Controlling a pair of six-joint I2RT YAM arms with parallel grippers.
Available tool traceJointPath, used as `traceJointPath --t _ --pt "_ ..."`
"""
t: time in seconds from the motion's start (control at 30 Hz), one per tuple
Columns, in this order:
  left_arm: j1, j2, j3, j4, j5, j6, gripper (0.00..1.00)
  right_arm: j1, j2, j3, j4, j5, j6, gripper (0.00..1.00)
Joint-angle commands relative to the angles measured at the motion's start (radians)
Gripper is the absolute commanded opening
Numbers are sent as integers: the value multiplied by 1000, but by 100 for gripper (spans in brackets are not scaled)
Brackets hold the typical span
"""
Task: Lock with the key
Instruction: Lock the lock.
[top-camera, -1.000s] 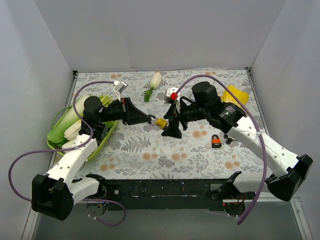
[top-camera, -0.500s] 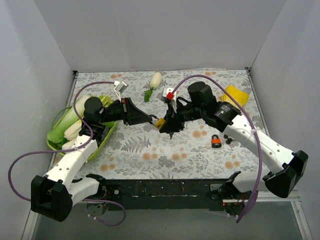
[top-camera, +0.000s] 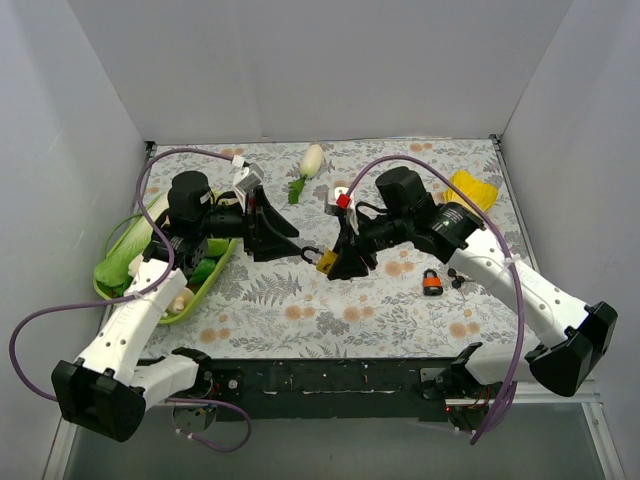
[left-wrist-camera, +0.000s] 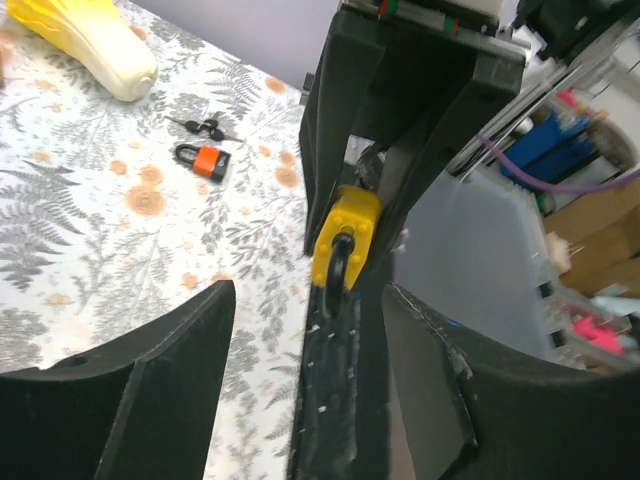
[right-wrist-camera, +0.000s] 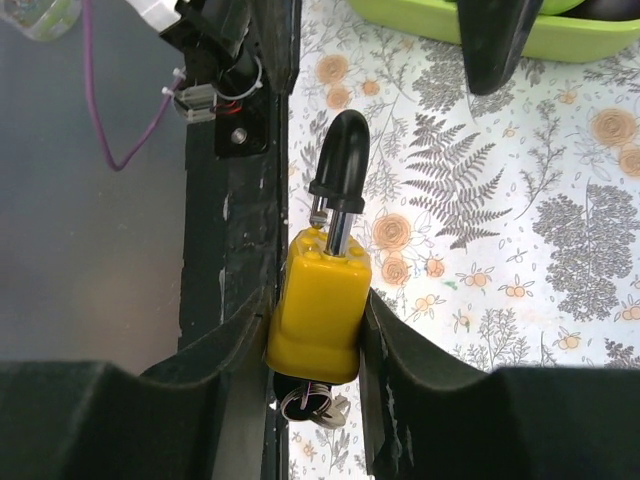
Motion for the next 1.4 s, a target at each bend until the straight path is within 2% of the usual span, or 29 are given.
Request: traceJointPath --t 0.0,0.13,0.3,0.6,0.8,0.9,0.97,1.07,1.17,1.27,1.37 --pt "-2 -40 40 -207 14 318 61 -6 -44 56 -81 -91 -98 1" --pt "-10 -57 29 -219 41 377 61 -5 -26 82 -137 -126 -164 1" --pt "-39 -73 11 -220 31 388 53 -3 -1 117 -191 -143 -225 1" --pt "-135 -56 34 -263 -38 439 48 6 19 128 -223 -146 -251 1" --pt "-187 -38 48 -273 -68 437 40 18 26 137 -243 -116 -270 1" --pt "-212 -28 51 -277 -91 436 33 30 32 143 -247 -97 -270 1" --pt "-223 -24 55 -277 -102 434 24 35 38 151 -264 -87 -281 1" --pt "-229 -14 57 -279 -114 431 16 40 43 150 -277 -77 -284 1" --pt "-232 -16 55 -279 -119 431 14 40 48 151 -293 -71 -287 1" --pt "-234 -21 55 -291 -116 437 1 40 48 148 -298 -68 -287 1" --pt "-232 -28 48 -297 -110 433 0 41 48 150 -295 -59 -288 1"
